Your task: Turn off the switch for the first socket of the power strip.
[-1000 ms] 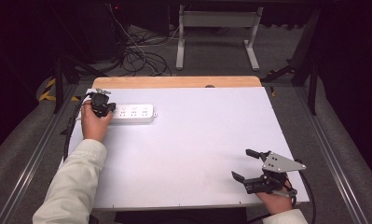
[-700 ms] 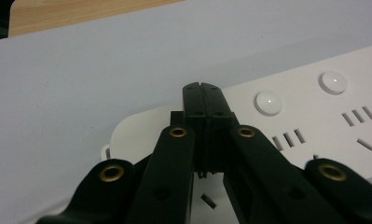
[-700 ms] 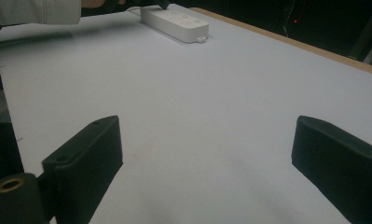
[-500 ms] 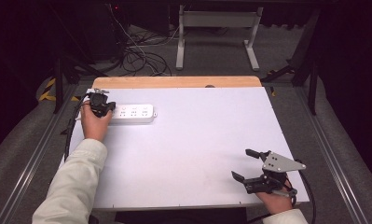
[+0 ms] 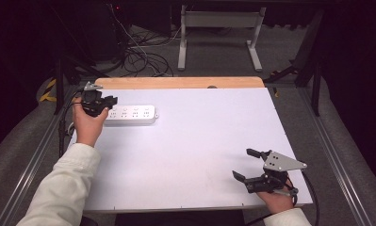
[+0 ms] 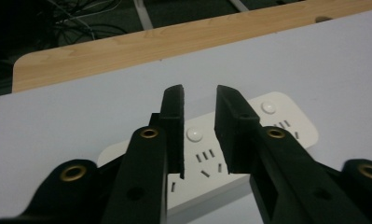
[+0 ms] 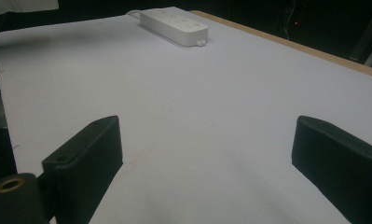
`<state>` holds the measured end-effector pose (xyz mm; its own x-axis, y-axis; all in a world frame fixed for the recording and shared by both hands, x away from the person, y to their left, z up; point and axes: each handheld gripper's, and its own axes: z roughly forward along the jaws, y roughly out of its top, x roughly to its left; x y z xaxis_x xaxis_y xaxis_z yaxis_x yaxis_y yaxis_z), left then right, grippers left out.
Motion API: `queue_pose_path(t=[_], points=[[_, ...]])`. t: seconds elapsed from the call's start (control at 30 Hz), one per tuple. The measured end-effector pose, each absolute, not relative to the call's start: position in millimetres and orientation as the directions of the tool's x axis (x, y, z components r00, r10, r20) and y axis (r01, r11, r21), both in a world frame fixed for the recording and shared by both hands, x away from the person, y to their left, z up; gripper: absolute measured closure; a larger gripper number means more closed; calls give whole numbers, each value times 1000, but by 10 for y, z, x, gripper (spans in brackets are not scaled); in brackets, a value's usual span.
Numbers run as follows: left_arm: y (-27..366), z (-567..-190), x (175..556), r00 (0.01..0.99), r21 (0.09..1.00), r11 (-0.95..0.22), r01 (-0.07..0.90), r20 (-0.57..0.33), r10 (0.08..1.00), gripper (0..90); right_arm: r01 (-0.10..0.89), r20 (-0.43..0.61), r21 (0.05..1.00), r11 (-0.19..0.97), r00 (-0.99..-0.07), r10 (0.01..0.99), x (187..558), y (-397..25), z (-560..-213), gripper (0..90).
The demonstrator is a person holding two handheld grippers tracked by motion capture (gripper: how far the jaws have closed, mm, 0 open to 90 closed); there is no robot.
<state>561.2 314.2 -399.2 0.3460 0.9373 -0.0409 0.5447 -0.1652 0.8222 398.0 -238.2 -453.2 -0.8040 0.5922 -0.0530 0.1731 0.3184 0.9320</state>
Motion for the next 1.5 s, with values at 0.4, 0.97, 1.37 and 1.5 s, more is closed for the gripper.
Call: queue_pose_path(t=[0.4,0.97,1.37,1.5], points=[[3106,-3765,5250,440,865,-189,465,-40,897,450,162,-54,934,318,-817,574,4024,-2349,-4526,92],[2977,-3652,4682,601,905,-234,355,-29,799,431,158,-62,931,329,-819,570,4019,-2325,-4524,92],[2899,-3812,4306,691,930,-215,298,-55,721,394,152,-68,931,331,-821,567,4008,-2320,-4519,92],[2886,-3920,4240,711,933,-219,285,-52,702,394,152,-68,930,333,-822,566,4007,-2317,-4519,92]])
